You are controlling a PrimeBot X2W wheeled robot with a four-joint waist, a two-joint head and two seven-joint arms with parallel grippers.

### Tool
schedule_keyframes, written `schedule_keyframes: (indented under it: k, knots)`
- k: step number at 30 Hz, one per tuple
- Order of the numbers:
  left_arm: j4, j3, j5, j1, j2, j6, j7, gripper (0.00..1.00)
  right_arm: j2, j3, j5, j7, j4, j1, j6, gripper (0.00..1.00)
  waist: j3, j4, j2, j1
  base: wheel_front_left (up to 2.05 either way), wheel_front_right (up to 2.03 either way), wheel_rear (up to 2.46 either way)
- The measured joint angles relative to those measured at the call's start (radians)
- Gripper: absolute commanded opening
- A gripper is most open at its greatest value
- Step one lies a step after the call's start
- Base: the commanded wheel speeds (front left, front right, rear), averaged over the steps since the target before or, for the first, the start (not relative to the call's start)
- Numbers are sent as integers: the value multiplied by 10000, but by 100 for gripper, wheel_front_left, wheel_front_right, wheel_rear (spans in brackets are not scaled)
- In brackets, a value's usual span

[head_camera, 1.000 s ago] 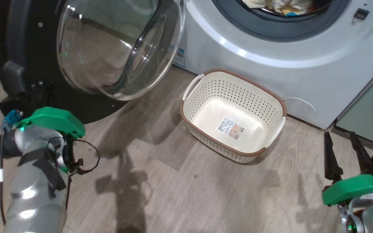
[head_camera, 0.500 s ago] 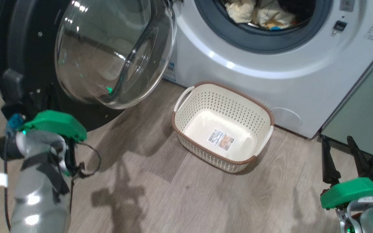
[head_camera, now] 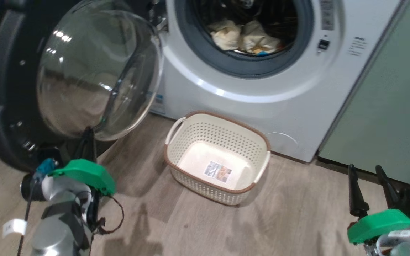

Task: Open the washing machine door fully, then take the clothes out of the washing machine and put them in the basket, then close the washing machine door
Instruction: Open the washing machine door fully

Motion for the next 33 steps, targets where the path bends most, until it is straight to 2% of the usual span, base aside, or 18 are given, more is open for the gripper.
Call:
schedule_keyframes:
  k: [10, 11, 12, 14, 15, 16, 17, 25, 33]
  knots:
    - [-263, -477, 88, 464, -173, -426, 0, 0, 100, -98, 0, 2, -107, 343, 0, 100, -312, -1188, 0, 0, 0, 0, 0]
    - [-263, -510, 86, 476, -180, -428, 0, 2, 105, -123, 0, 2, -105, 379, 0, 100, -343, -1305, 0, 0, 0, 0, 0]
    - [-263, -558, 86, 494, -178, -430, 0, 14, 107, -144, 0, 2, -105, 392, 0, 100, -373, -1424, 0, 0, 0, 0, 0]
    - [-265, -604, 86, 504, -182, -431, 2, 46, 113, -192, 0, 2, -117, 394, 0, 100, -434, -1653, 0, 0, 0, 0, 0]
    - [-270, -614, 86, 506, -184, -433, 0, 78, 115, -203, 0, 2, -125, 396, 0, 100, -461, -1759, 0, 0, 0, 0, 0]
    - [-284, -627, 86, 513, -186, -433, 2, 98, 115, -213, 0, 2, -127, 398, 0, 100, -488, -1869, 0, 0, 0, 0, 0]
    - [-314, -640, 86, 524, -186, -435, 2, 100, 117, -217, 0, 2, -127, 403, 0, 100, -511, -1966, 0, 0, 0, 0, 0]
    - [-341, -750, 61, 773, -272, -522, 0, 100, 117, -215, 0, 2, -128, 511, 0, 100, -641, -2572, 0, 1, 0, 0, 0]
    - [-324, -732, 88, 853, -268, -537, 0, 100, 117, -253, 0, 2, -144, 589, 0, 100, -745, -2784, 0, 1, 0, 0, 0]
